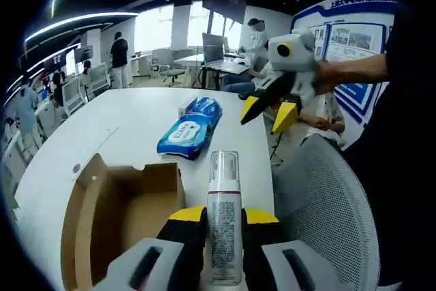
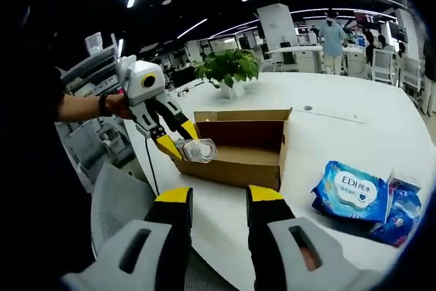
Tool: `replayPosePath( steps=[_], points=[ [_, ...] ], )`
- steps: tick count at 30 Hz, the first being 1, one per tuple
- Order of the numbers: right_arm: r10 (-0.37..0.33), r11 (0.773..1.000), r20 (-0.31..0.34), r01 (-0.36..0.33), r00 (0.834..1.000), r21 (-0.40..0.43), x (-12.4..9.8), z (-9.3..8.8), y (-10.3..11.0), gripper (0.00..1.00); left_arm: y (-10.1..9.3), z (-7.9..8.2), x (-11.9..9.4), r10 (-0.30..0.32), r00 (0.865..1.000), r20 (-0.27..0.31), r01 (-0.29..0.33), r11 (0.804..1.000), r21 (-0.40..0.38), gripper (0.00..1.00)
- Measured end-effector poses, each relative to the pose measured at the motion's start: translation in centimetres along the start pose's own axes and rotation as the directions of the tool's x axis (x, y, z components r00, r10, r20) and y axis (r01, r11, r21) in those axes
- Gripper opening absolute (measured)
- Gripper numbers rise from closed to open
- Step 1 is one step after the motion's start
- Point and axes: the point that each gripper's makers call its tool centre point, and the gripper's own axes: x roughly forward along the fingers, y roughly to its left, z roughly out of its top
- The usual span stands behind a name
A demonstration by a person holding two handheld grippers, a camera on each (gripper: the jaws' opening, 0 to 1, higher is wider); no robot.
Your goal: Operate the shoe box by opening the lid, removing the specified soft item, and placing it in the target area until the item is outside and the box remains undamaged.
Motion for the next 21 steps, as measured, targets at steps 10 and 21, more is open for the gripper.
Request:
replayPosePath(
  steps=[10, 21],
  points=[
    [0.134, 0.982, -0.046, -0.139, 0.99, -0.132, 0.6, 0.0, 3.2, 0.34, -3.7, 1.8, 0.7, -0.152, 0.988, 0.006, 0.151, 0.986, 0.077, 0.19],
    [0.236, 0.958, -0.035, -0.239, 0.971, -0.161, 1.4, 0.6, 5.8, 0.29, -5.3, 3.2, 0.7, -0.225, 0.974, 0.023, 0.221, 0.968, 0.12, 0.19]
  ],
)
